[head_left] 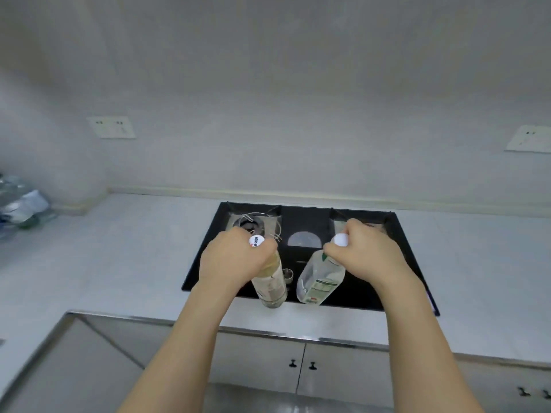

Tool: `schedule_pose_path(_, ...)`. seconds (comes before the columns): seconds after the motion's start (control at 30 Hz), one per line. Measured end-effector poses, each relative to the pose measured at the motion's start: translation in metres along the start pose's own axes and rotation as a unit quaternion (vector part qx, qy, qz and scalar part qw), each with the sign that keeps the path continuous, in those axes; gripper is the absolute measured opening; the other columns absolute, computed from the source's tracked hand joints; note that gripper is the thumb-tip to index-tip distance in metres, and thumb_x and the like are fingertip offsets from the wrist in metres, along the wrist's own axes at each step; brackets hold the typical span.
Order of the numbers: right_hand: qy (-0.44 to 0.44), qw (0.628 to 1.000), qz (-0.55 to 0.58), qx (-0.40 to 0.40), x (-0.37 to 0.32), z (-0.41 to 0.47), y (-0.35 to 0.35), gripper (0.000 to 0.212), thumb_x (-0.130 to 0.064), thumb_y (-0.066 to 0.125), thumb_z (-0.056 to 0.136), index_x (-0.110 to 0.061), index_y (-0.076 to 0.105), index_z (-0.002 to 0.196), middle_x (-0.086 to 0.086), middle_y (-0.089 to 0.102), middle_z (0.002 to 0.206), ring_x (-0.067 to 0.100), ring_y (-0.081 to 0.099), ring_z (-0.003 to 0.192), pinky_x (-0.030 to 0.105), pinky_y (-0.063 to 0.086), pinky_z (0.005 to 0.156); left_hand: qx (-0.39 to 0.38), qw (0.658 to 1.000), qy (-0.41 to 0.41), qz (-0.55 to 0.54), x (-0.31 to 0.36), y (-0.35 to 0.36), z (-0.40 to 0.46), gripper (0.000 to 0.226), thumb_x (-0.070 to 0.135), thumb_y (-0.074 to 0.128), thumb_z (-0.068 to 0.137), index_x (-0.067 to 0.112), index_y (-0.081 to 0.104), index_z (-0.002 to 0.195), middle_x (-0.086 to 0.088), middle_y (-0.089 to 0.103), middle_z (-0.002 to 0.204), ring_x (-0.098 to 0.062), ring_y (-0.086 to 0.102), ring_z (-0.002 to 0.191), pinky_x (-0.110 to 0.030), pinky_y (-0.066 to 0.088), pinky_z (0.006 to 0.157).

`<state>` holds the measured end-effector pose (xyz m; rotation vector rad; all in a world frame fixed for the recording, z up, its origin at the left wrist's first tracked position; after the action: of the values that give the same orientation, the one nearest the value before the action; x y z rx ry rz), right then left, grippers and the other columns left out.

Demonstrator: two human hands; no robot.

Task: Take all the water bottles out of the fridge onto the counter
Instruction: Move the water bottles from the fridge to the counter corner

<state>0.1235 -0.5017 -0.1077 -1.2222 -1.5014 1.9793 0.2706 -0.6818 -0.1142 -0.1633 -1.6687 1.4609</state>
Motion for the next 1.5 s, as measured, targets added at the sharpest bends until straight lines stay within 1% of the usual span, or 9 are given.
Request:
schedule_pose_path(0.1, -0.028, 0.999, -0.005, -0.019, -0.056, 0.006, 0.029, 0.031, -0.046, 0.057, 0.081, -0.018, 0.049, 0.092, -0.002, 0.058, 0.085, 0.020, 0.055, 0.078, 0.029, 0.033, 0.054, 0.021, 0.999, -0.040, -0.004, -0.057, -0.030, 0.001, 0.038, 0.041, 0.054, 0.075, 0.013, 0.040, 0.053, -0.003, 0.048, 0.048, -0.026, 0.055, 0.049, -0.025, 0.040, 0.050)
schedule_pose_path(0.2, -0.072, 0.997, -0.007, -0.035, -0.123, 0.011, 0.065, 0.032, -0.047, 0.057, 0.080, -0.018, 0.050, 0.094, -0.003, 0.058, 0.085, 0.020, 0.055, 0.079, 0.029, 0.033, 0.056, 0.044, 0.996, -0.080, -0.005, -0.124, -0.066, -0.001, 0.037, 0.041, 0.054, 0.074, 0.012, 0.041, 0.056, -0.008, 0.054, 0.052, -0.025, 0.055, 0.048, -0.024, 0.039, 0.049)
schedule_pose_path(0.3, -0.102, 0.993, 0.008, -0.061, -0.173, 0.010, 0.090, 0.032, -0.048, 0.057, 0.081, -0.021, 0.048, 0.096, -0.005, 0.055, 0.086, 0.018, 0.054, 0.078, 0.031, 0.036, 0.060, 0.065, 0.991, -0.117, 0.002, -0.173, -0.094, -0.007, 0.038, 0.043, 0.055, 0.074, 0.012, 0.039, 0.057, -0.002, 0.045, 0.050, -0.025, 0.053, 0.047, -0.024, 0.038, 0.049)
schedule_pose_path(0.43, -0.151, 0.985, 0.004, -0.080, -0.232, 0.013, 0.116, 0.032, -0.046, 0.056, 0.084, -0.020, 0.050, 0.100, -0.004, 0.057, 0.092, 0.019, 0.053, 0.083, 0.032, 0.036, 0.065, 0.090, 0.981, -0.171, -0.006, -0.231, -0.121, -0.014, 0.037, 0.041, 0.055, 0.073, 0.013, 0.038, 0.057, -0.001, 0.041, 0.050, -0.022, 0.046, 0.044, -0.025, 0.037, 0.049)
schedule_pose_path(0.67, -0.208, 0.971, -0.008, -0.121, -0.312, 0.036, 0.170, 0.037, -0.048, 0.056, 0.084, -0.017, 0.050, 0.103, 0.000, 0.056, 0.096, 0.024, 0.053, 0.089, 0.033, 0.039, 0.070, 0.106, 0.962, -0.250, -0.017, -0.312, -0.147, -0.015, 0.035, 0.043, 0.055, 0.074, 0.014, 0.041, 0.058, -0.001, 0.045, 0.050, -0.020, 0.048, 0.041, -0.026, 0.037, 0.049)
schedule_pose_path(0.87, -0.240, 0.958, 0.004, -0.159, -0.365, 0.077, 0.214, 0.033, -0.048, 0.057, 0.083, -0.020, 0.049, 0.101, -0.005, 0.053, 0.088, 0.020, 0.052, 0.083, 0.031, 0.035, 0.063, 0.124, 0.951, -0.284, 0.019, -0.358, -0.165, 0.021, 0.036, 0.042, 0.054, 0.073, 0.013, 0.039, 0.058, -0.001, 0.043, 0.049, -0.024, 0.046, 0.043, -0.026, 0.036, 0.049)
schedule_pose_path(1.03, -0.270, 0.948, 0.009, -0.169, -0.418, 0.141, 0.239, 0.033, -0.049, 0.057, 0.083, -0.022, 0.048, 0.100, -0.010, 0.052, 0.085, 0.018, 0.053, 0.081, 0.029, 0.034, 0.059, 0.130, 0.943, -0.305, 0.038, -0.384, -0.189, 0.083, 0.036, 0.041, 0.054, 0.076, 0.013, 0.038, 0.059, -0.001, 0.048, 0.048, -0.024, 0.061, 0.042, -0.024, 0.040, 0.049)
schedule_pose_path(1.23, -0.285, 0.940, 0.011, -0.185, -0.457, 0.187, 0.260, 0.035, -0.049, 0.058, 0.083, -0.022, 0.047, 0.102, -0.006, 0.057, 0.094, 0.019, 0.056, 0.086, 0.030, 0.040, 0.068, 0.147, 0.936, -0.316, 0.053, -0.404, -0.209, 0.129, 0.036, 0.040, 0.053, 0.078, 0.012, 0.040, 0.060, -0.003, 0.053, 0.048, -0.027, 0.067, 0.049, -0.025, 0.042, 0.050)
schedule_pose_path(1.5, -0.316, 0.922, -0.012, -0.223, -0.521, 0.229, 0.300, 0.038, -0.050, 0.059, 0.083, -0.024, 0.046, 0.108, -0.005, 0.059, 0.101, 0.020, 0.056, 0.089, 0.030, 0.040, 0.072, 0.126, 0.930, -0.343, 0.050, -0.454, -0.218, 0.183, 0.036, 0.040, 0.054, 0.077, 0.012, 0.040, 0.059, -0.002, 0.049, 0.047, -0.023, 0.060, 0.041, -0.021, 0.038, 0.046)
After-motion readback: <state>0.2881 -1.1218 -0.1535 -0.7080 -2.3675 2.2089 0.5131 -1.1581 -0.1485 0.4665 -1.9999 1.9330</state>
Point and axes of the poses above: each hand's wrist, its own z-axis towards the middle knuckle, its own y-axis out of the palm, x = y × z, the point moved 8 cm from there along z, towards the middle knuckle
